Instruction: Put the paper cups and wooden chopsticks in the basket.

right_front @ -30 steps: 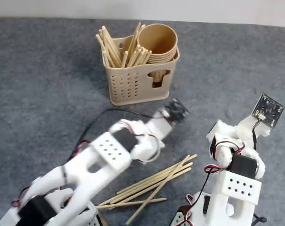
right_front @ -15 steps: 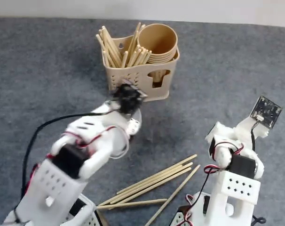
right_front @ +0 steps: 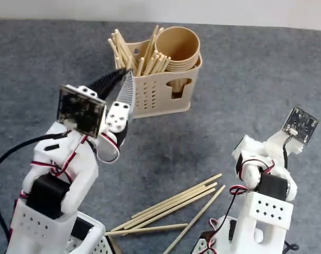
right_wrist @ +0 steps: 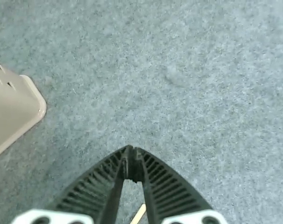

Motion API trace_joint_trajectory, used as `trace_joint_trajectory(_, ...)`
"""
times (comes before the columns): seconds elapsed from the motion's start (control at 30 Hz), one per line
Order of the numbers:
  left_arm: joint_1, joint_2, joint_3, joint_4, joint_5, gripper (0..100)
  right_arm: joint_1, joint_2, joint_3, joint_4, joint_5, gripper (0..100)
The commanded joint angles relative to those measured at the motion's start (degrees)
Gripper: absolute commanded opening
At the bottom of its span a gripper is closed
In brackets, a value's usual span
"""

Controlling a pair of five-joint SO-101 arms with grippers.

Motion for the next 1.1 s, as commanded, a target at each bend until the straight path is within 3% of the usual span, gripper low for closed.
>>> trace_joint_trajectory(0.0, -1.6, -0.9, -3.0, -7.6, -0.3, 1, -1.5, -0.7, -0.4, -1.3, -0.6, 0.5)
trace_joint_trajectory(0.53, -3.4, 0.0, -2.5, -28.0, -0.2, 1, -1.5, -1.1, 3.3, -6.5, -0.2, 0.5)
trace_joint_trajectory(0.9, -3.7, 15.9, -3.0, -43.2, -0.4, 1, -1.3, -1.1, 3.3, -6.5, -0.2, 0.5)
trace_joint_trajectory(1.07, -6.9, 21.1, -3.0, -45.8, -0.1, 1, -1.3, -1.1, 3.3, -6.5, -0.2, 0.5)
